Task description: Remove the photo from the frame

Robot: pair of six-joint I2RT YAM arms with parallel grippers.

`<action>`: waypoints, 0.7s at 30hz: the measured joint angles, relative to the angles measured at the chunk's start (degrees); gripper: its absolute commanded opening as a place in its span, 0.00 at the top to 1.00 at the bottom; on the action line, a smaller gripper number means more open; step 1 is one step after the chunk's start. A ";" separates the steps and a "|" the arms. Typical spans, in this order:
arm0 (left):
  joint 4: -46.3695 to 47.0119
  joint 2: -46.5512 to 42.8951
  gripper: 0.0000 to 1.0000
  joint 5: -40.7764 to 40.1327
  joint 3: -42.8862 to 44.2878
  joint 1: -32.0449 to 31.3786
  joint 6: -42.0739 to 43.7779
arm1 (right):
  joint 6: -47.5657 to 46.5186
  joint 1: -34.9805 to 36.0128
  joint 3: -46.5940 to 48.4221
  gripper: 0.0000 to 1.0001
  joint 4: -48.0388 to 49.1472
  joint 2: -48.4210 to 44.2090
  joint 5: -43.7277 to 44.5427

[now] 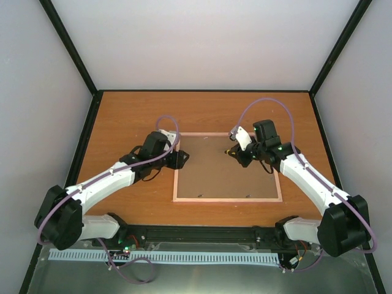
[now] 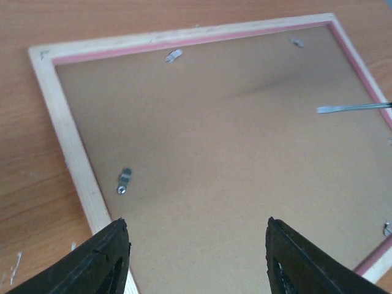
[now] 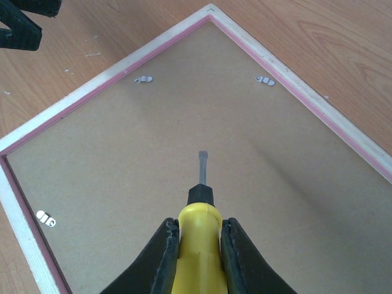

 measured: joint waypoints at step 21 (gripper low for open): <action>9.84 2.51 0.49 18.18 4.92 -12.96 27.56 | -8.11 0.00 1.99 0.96 -9.25 0.28 -25.35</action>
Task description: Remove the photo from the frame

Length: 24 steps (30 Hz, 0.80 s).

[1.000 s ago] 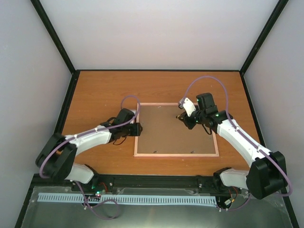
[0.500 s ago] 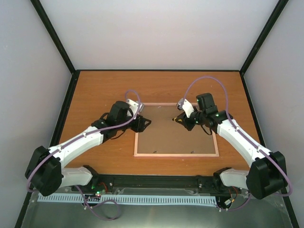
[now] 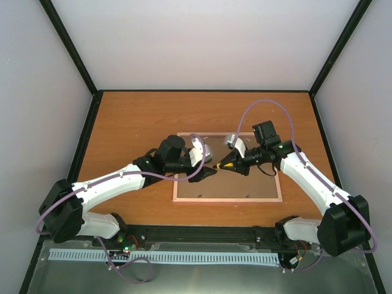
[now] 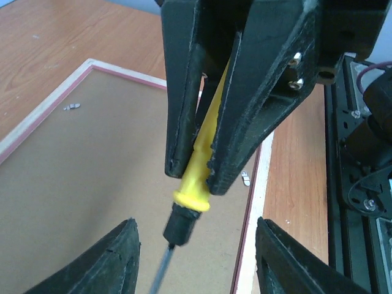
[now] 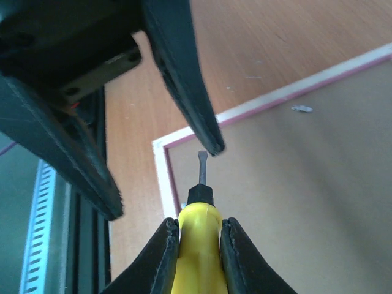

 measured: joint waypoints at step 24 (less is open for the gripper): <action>-1.92 3.23 0.80 -2.36 2.08 -4.26 11.76 | -6.49 -0.07 1.40 0.94 -6.29 1.03 -8.76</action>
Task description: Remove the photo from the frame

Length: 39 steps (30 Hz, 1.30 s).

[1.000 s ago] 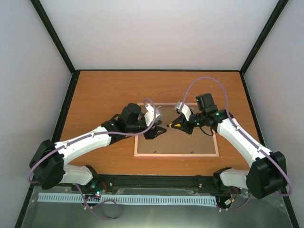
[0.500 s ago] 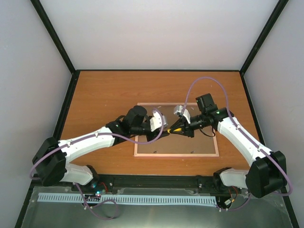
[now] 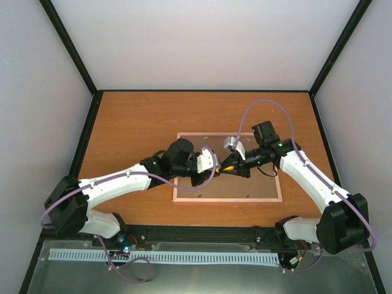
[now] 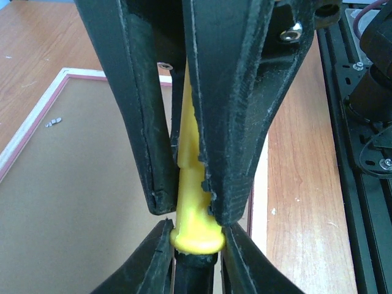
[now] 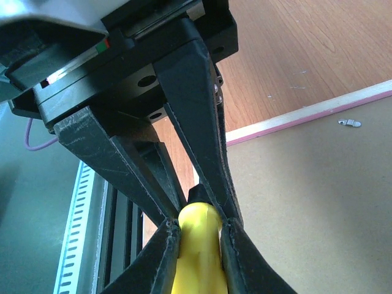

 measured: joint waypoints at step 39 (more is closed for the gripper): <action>-19.85 -14.64 0.99 -27.21 -11.26 20.98 -47.50 | 6.05 -0.15 -1.31 0.28 8.33 -0.24 17.88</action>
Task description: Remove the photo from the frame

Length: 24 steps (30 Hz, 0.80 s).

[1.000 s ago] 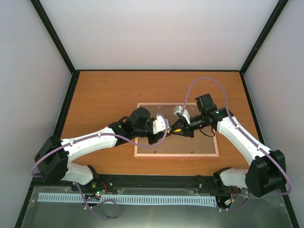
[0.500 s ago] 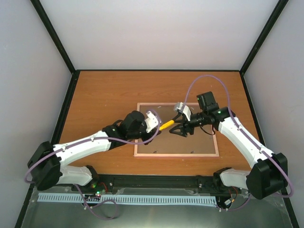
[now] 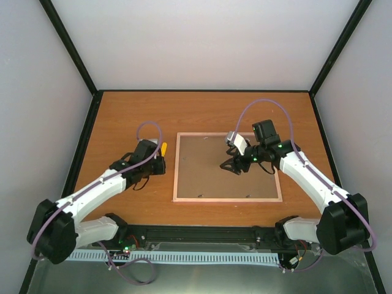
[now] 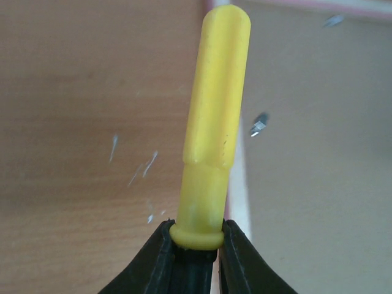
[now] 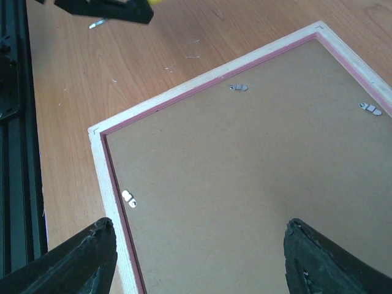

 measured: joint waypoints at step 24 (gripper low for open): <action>-2.58 14.08 0.84 -1.05 -4.00 2.05 -8.15 | -0.02 0.00 -0.37 0.28 0.15 -0.04 0.63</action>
